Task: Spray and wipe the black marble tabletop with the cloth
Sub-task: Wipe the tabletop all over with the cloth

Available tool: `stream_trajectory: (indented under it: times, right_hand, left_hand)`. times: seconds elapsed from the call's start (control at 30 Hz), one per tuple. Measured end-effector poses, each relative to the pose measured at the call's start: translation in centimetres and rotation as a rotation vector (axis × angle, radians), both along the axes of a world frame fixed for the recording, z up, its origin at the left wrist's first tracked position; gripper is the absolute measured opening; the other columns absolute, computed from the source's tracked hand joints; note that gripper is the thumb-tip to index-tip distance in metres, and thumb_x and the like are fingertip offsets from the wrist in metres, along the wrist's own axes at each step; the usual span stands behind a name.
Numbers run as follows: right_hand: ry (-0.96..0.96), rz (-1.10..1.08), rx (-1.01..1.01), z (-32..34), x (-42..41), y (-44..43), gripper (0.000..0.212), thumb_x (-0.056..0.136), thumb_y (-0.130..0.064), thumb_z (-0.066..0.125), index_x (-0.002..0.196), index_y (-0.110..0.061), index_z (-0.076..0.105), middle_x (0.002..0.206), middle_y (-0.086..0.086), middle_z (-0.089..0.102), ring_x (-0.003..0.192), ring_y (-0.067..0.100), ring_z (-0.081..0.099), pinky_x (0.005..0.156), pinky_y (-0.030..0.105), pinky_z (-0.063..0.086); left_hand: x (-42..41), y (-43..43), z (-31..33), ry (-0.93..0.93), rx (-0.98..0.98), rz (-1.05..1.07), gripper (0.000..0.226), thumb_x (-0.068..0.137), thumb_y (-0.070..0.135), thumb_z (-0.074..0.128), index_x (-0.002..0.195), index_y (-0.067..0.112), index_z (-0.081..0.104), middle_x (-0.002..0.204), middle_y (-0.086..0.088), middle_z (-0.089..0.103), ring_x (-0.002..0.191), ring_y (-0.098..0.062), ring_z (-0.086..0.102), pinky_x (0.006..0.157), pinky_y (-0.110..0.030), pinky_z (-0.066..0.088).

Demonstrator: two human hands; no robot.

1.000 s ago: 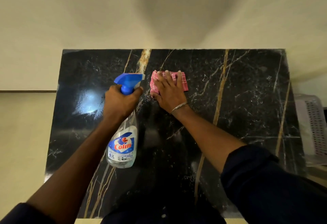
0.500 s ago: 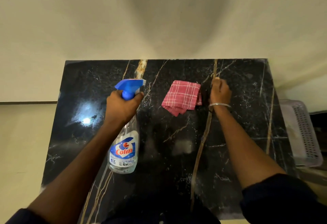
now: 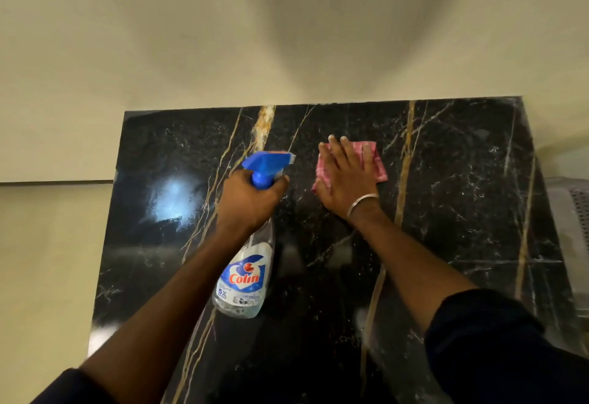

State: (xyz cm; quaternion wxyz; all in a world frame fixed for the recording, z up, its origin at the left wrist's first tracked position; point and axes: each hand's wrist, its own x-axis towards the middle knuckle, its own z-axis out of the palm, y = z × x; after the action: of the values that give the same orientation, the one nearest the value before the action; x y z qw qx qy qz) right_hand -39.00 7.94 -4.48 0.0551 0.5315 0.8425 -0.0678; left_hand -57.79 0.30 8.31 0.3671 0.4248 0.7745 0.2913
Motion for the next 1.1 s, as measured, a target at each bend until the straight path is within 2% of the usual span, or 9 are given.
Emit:
stream_trajectory:
  times: [0.07,0.23,0.4,0.6,0.73,0.87,0.9,1.0,1.1]
  right_hand:
    - [0.006,-0.002,-0.003,-0.1,3.0,2.0,0.073,0.091,-0.053,0.025,0.156,-0.022,0.016,0.164,0.004,0.012,0.151,0.03,0.007,0.115,0.065,0.009]
    - [-0.014,-0.322,0.016,-0.5,12.5,6.7,0.071,0.089,-0.05,0.024,0.156,-0.026,0.015,0.165,0.001,0.009,0.15,0.035,0.004,0.111,0.073,0.006]
    - [-0.001,-0.64,0.008,-0.4,8.6,7.8,0.069,0.094,-0.049,0.023,0.157,-0.024,0.011,0.165,-0.002,0.004,0.151,0.035,-0.001,0.105,0.079,0.004]
    - [0.011,-0.308,-0.024,0.0,-4.5,7.0,0.074,0.094,-0.051,0.025,0.157,-0.021,0.002,0.165,0.004,0.0,0.151,0.033,0.001,0.108,0.076,-0.001]
    - [0.001,0.083,-0.062,0.7,-13.0,5.0,0.075,0.09,-0.047,0.033,0.157,-0.022,0.009,0.165,0.002,0.004,0.151,0.03,0.002,0.108,0.074,0.001]
    - [0.103,0.338,-0.019,1.2,-13.2,2.3,0.06,0.08,-0.044,0.054,0.13,-0.012,0.057,0.151,0.011,0.042,0.144,0.032,0.031,0.106,0.074,0.017]
    - [0.113,0.368,-0.001,0.9,-12.0,2.0,0.061,0.081,-0.045,0.054,0.131,-0.011,0.056,0.15,0.013,0.043,0.143,0.032,0.032,0.107,0.073,0.018]
    - [0.025,0.286,0.005,0.3,-6.9,1.5,0.077,0.088,-0.054,0.037,0.154,-0.016,0.023,0.164,0.008,0.012,0.151,0.029,0.007,0.113,0.067,0.007]
    - [-0.012,0.034,0.013,0.3,-0.8,1.5,0.077,0.089,-0.054,0.029,0.156,-0.019,0.017,0.165,0.006,0.006,0.151,0.031,0.0,0.112,0.07,0.004]
  left_hand:
    - [0.1,1.0,-0.7,-0.002,-0.014,-0.018,0.017,0.082,0.031,0.069,0.079,0.016,0.061,0.065,-0.002,0.063,0.058,-0.011,0.061,0.058,-0.026,0.052]
    - [0.4,3.2,-1.5,0.018,0.003,-0.034,0.018,0.083,0.029,0.07,0.075,0.016,0.059,0.059,0.004,0.058,0.049,0.0,0.054,0.047,-0.007,0.042]
    - [-0.3,4.4,-2.3,-0.015,0.02,-0.006,0.025,0.082,0.031,0.07,0.066,0.019,0.055,0.053,0.006,0.055,0.046,-0.004,0.052,0.049,-0.017,0.043]
    - [-1.5,4.0,-1.4,-0.011,0.021,-0.011,0.024,0.083,0.027,0.071,0.067,0.02,0.054,0.055,0.007,0.054,0.045,0.001,0.05,0.045,-0.006,0.037]
    - [-3.5,3.4,-0.7,0.044,0.032,0.057,0.024,0.08,0.03,0.073,0.066,0.017,0.058,0.056,0.002,0.058,0.046,-0.002,0.051,0.046,-0.011,0.04]
    - [-4.7,2.5,-0.7,0.071,-0.008,0.109,0.03,0.076,0.04,0.074,0.066,0.015,0.06,0.058,0.0,0.061,0.049,-0.01,0.054,0.052,-0.027,0.047]
    - [-4.8,2.2,-0.7,0.063,-0.015,0.114,0.028,0.078,0.039,0.074,0.068,0.017,0.061,0.059,0.001,0.062,0.05,-0.01,0.057,0.052,-0.028,0.049]
    - [-4.8,1.5,-0.5,0.04,-0.015,0.115,0.023,0.08,0.035,0.074,0.072,0.017,0.062,0.059,0.002,0.062,0.05,-0.01,0.058,0.054,-0.031,0.052]
    - [-3.6,0.9,-0.3,0.045,-0.016,0.105,0.025,0.08,0.034,0.073,0.075,0.012,0.063,0.06,-0.002,0.063,0.051,-0.012,0.058,0.057,-0.033,0.053]
